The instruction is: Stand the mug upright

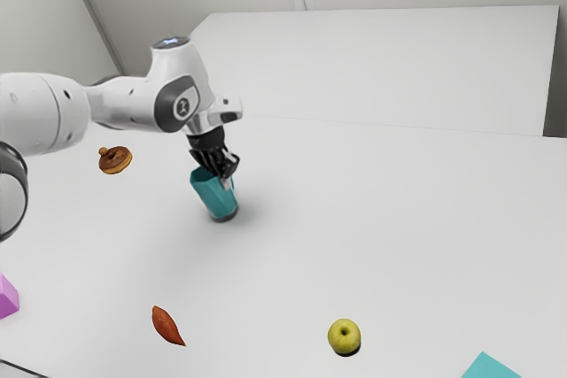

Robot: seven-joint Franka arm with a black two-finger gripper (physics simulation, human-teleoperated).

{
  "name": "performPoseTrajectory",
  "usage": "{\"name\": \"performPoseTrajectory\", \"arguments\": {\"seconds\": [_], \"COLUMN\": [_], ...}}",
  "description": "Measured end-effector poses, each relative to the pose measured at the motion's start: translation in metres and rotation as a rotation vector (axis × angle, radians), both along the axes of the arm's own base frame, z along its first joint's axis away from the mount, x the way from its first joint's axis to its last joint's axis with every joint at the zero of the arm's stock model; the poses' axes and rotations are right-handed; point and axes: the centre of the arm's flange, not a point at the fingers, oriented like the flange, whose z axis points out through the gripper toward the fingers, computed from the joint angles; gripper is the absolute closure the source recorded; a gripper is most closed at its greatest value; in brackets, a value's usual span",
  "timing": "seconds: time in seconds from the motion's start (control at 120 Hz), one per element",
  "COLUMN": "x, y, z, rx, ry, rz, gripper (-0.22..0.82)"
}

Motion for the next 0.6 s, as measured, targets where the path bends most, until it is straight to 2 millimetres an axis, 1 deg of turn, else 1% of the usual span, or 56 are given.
{"name": "performPoseTrajectory", "arguments": {"seconds": [0.1, 0.217, 0.267, 0.333, 0.408, 0.533, 0.567, 0.6], "x": [0.002, 0.002, 0.000, -0.005, -0.011, -0.019, -0.018, -0.014], "y": [-0.001, -0.001, -0.002, -0.007, -0.013, -0.018, -0.018, -0.017], "z": [-0.009, -0.009, -0.003, 0.014, 0.041, 0.083, 0.097, 0.115], "rx": [0.002, -0.004, -0.005, -0.006, -0.009, -0.018, -0.024, -0.030], "ry": [0.001, -0.007, -0.015, -0.037, -0.065, -0.096, -0.107, -0.122], "rz": [0.019, 0.037, 0.043, 0.041, 0.040, 0.044, 0.049, 0.054], "gripper": [0.77, 0.51, 0.40, 0.29, 0.21, 0.11, 0.10, 0.08]}}
